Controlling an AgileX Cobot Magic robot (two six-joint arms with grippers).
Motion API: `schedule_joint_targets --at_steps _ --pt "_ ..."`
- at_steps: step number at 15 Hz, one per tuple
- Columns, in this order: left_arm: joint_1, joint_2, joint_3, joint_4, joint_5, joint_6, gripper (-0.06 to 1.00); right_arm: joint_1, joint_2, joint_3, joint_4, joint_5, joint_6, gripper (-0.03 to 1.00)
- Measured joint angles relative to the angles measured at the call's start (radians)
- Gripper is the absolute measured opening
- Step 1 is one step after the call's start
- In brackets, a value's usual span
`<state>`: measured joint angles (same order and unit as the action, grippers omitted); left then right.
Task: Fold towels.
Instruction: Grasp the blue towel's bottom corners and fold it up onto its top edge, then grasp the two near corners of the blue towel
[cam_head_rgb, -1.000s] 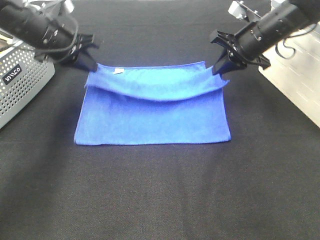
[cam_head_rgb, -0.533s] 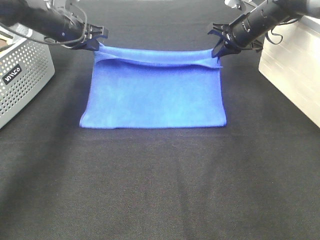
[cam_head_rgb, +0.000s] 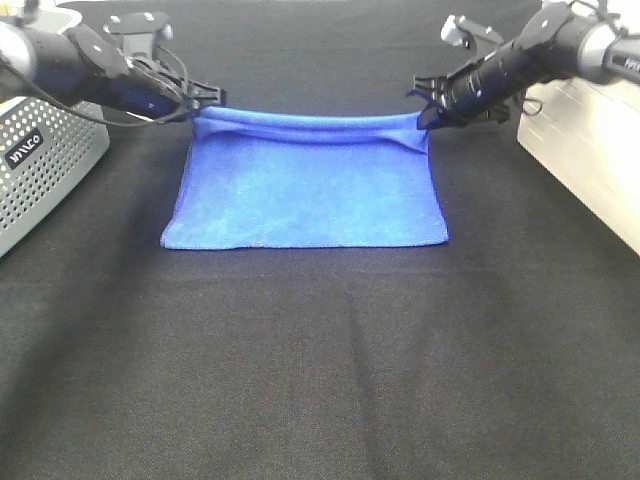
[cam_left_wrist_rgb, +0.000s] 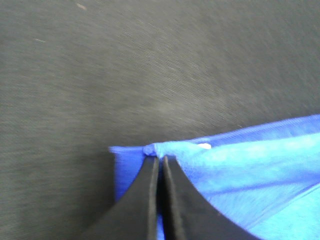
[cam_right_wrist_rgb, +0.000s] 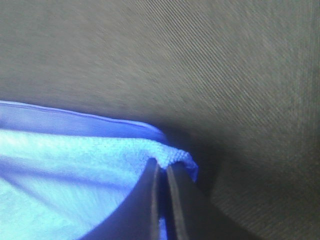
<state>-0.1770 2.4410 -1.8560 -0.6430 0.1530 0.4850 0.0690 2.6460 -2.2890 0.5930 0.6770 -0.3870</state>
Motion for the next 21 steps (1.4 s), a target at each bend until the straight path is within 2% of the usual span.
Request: schedule_joint_targets --at_steps 1,2,4,5,6,7,8,11,14,17,19,20,21 --pt "-0.002 0.001 -0.004 0.0 0.0 0.0 0.1 0.0 0.003 0.0 0.0 -0.006 -0.001 0.1" --pt "-0.002 0.001 -0.004 0.0 0.0 0.0 0.1 0.0 0.003 0.0 0.0 -0.006 -0.001 0.1" --pt "-0.002 0.001 -0.006 0.0 0.0 0.0 0.48 -0.001 0.002 0.0 0.0 -0.015 -0.002 0.48" --pt "-0.002 0.001 -0.006 0.0 0.008 0.0 0.63 -0.001 -0.007 0.0 -0.001 -0.002 -0.002 0.61" --pt "-0.002 0.001 -0.006 0.0 0.023 0.0 0.71 -0.001 -0.02 0.0 -0.008 0.021 -0.002 0.68" --pt "-0.001 0.001 -0.006 0.002 0.057 0.0 0.74 -0.001 -0.04 -0.001 -0.023 0.06 -0.002 0.7" --pt "0.004 -0.004 -0.006 0.007 0.133 0.0 0.75 -0.001 -0.079 -0.001 -0.039 0.16 -0.002 0.72" --pt "0.033 -0.051 -0.006 0.013 0.313 -0.012 0.74 -0.001 -0.107 -0.004 -0.056 0.332 0.036 0.73" --pt "0.076 -0.088 -0.009 0.013 0.507 -0.106 0.68 -0.001 -0.108 -0.004 -0.066 0.5 0.129 0.73" --pt "0.092 -0.105 0.032 0.035 0.684 -0.193 0.66 -0.001 -0.113 -0.001 -0.082 0.528 0.228 0.73" --pt "0.092 -0.164 0.153 0.035 0.671 -0.2 0.64 -0.001 -0.149 0.057 -0.099 0.528 0.252 0.73" --pt "0.092 -0.164 0.153 0.035 0.671 -0.2 0.64 -0.001 -0.149 0.057 -0.099 0.528 0.252 0.73" --pt "0.092 -0.205 0.231 0.035 0.63 -0.2 0.64 -0.001 -0.183 0.115 -0.101 0.529 0.251 0.73"
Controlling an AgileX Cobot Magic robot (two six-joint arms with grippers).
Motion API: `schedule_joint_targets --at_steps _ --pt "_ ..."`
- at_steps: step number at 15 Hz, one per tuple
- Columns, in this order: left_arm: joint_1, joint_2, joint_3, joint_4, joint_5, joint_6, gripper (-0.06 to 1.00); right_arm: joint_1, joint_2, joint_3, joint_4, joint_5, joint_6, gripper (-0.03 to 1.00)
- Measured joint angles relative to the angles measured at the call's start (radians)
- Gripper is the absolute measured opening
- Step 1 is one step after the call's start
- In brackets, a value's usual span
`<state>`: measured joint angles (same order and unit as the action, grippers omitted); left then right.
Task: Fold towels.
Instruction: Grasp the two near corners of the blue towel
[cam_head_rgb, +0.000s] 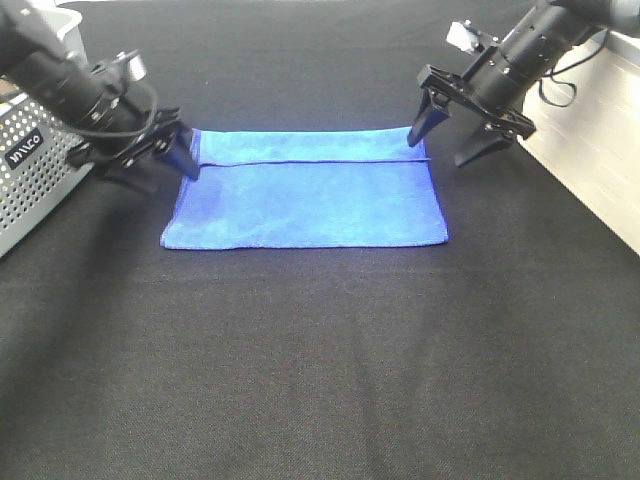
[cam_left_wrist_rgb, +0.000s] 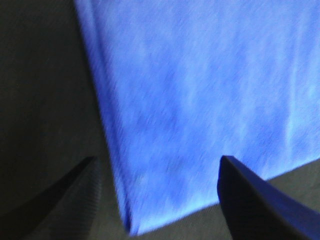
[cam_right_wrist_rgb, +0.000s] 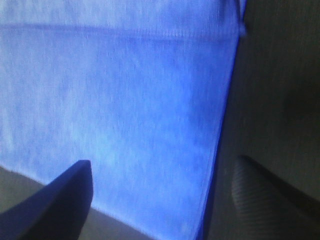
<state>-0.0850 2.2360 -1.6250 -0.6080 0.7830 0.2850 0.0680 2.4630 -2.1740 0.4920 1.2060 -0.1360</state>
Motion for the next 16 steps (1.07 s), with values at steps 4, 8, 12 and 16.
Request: schedule_joint_targets --at_steps 4,8,12,16 --pt "0.0 -0.116 0.253 -0.011 -0.091 -0.001 0.63 0.0 -0.172 0.36 0.0 -0.075 -0.047 0.73" --pt "0.0 -0.11 0.28 -0.043 -0.111 -0.001 0.63 0.0 -0.277 0.631 0.024 -0.324 -0.105 0.73" --pt "0.0 -0.087 0.28 -0.097 -0.151 -0.001 0.71 0.0 -0.269 0.639 0.087 -0.369 -0.183 0.73" --pt "-0.033 -0.052 0.28 -0.135 -0.203 0.006 0.73 0.0 -0.228 0.639 0.144 -0.374 -0.246 0.73"
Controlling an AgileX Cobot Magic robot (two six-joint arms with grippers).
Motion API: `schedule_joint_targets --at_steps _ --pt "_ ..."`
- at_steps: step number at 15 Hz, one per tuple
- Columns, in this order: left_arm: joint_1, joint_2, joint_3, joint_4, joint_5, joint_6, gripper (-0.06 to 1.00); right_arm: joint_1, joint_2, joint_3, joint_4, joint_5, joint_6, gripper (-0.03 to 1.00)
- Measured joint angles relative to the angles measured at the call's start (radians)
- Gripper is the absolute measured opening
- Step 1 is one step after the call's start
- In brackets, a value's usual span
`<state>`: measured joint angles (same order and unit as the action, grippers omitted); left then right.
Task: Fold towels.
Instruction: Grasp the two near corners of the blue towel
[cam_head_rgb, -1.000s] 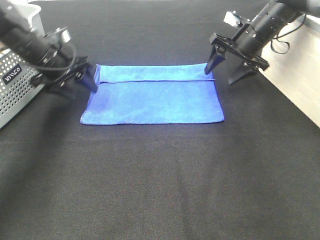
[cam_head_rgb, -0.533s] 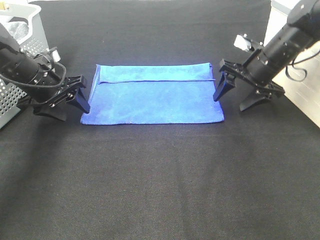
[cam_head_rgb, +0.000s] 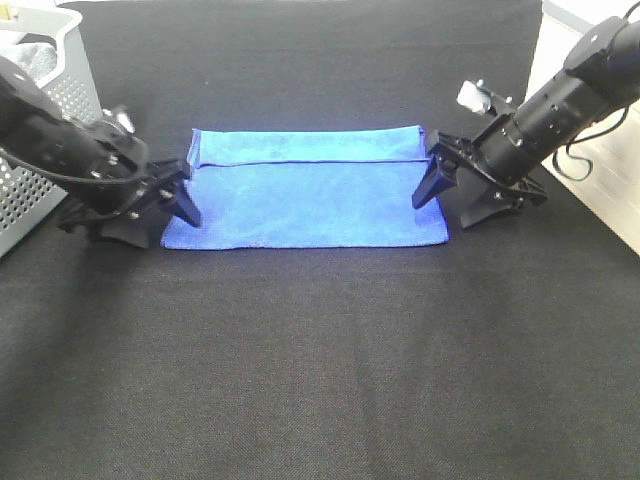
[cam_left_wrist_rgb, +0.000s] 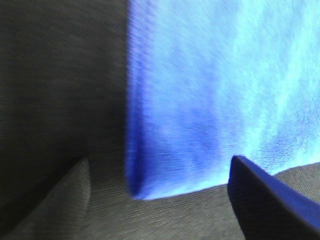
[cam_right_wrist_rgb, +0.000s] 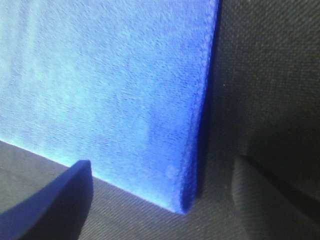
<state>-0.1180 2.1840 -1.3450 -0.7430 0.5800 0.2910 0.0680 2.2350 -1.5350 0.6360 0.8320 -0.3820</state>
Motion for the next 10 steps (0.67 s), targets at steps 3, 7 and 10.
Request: schedule_joint_targets --at_steps 3,7,10 --pt "-0.032 0.015 -0.003 -0.027 -0.037 0.002 0.73 0.0 0.024 0.0 0.005 -0.008 -0.001 0.73" --pt "-0.054 0.025 -0.005 -0.04 -0.068 0.005 0.64 0.024 0.035 0.0 0.027 -0.032 -0.004 0.62" --pt "-0.056 0.037 -0.005 -0.046 -0.072 0.005 0.33 0.043 0.049 0.0 0.037 -0.059 0.034 0.42"
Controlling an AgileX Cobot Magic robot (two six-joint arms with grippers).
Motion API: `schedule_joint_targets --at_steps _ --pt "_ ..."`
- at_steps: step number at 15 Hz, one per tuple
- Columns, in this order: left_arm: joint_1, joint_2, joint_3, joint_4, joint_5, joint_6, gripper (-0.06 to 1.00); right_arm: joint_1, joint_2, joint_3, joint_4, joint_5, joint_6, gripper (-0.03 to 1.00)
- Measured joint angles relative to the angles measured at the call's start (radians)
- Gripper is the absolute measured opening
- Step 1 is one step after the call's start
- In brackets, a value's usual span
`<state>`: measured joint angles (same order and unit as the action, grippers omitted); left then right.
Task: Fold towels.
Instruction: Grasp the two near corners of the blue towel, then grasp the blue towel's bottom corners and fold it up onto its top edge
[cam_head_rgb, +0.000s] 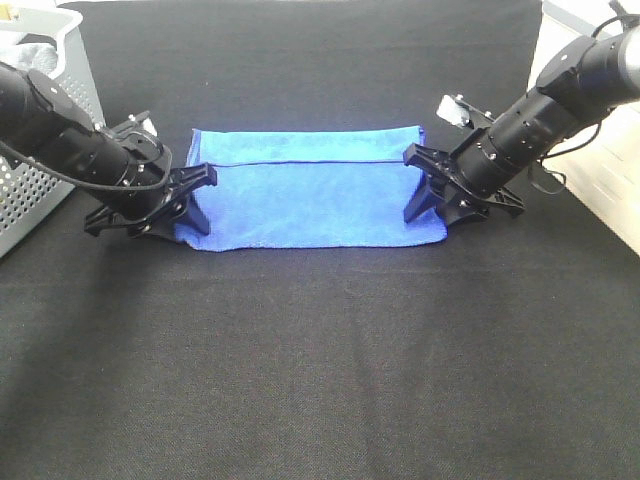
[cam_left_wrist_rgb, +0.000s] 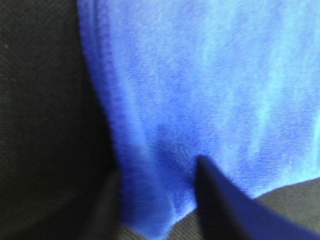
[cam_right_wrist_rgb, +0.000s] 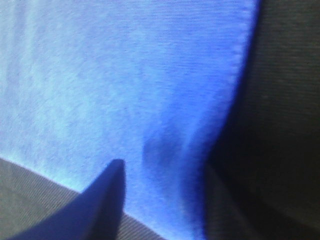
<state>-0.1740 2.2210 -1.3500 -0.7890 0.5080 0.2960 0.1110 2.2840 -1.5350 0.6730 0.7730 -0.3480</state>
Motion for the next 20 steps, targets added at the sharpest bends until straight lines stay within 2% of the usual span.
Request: schedule_joint_targets --at_steps 2,3,4,6,11,16,20 --pt "0.0 0.005 0.0 0.002 0.002 0.0 0.07 -0.01 0.01 0.0 -0.002 -0.001 0.025 0.25" --pt "0.0 0.005 0.0 0.011 0.006 0.0 0.02 -0.01 0.016 0.0 -0.003 -0.001 0.032 0.12" --pt "0.0 0.003 0.0 0.031 0.024 0.0 0.01 -0.01 0.017 0.0 -0.001 0.007 0.048 0.0" --pt "0.0 -0.012 0.001 0.098 0.066 -0.008 0.01 -0.01 0.017 0.0 -0.001 0.039 0.051 0.0" --pt "0.0 -0.068 0.053 0.171 0.168 -0.015 0.01 -0.01 -0.039 0.047 -0.042 0.121 0.076 0.0" --pt "0.0 -0.214 0.28 0.199 0.169 -0.015 0.01 -0.007 -0.219 0.35 -0.043 0.058 0.063 0.0" --pt "-0.002 -0.281 0.373 0.199 0.121 -0.015 0.01 -0.007 -0.233 0.428 -0.023 0.023 0.019 0.0"
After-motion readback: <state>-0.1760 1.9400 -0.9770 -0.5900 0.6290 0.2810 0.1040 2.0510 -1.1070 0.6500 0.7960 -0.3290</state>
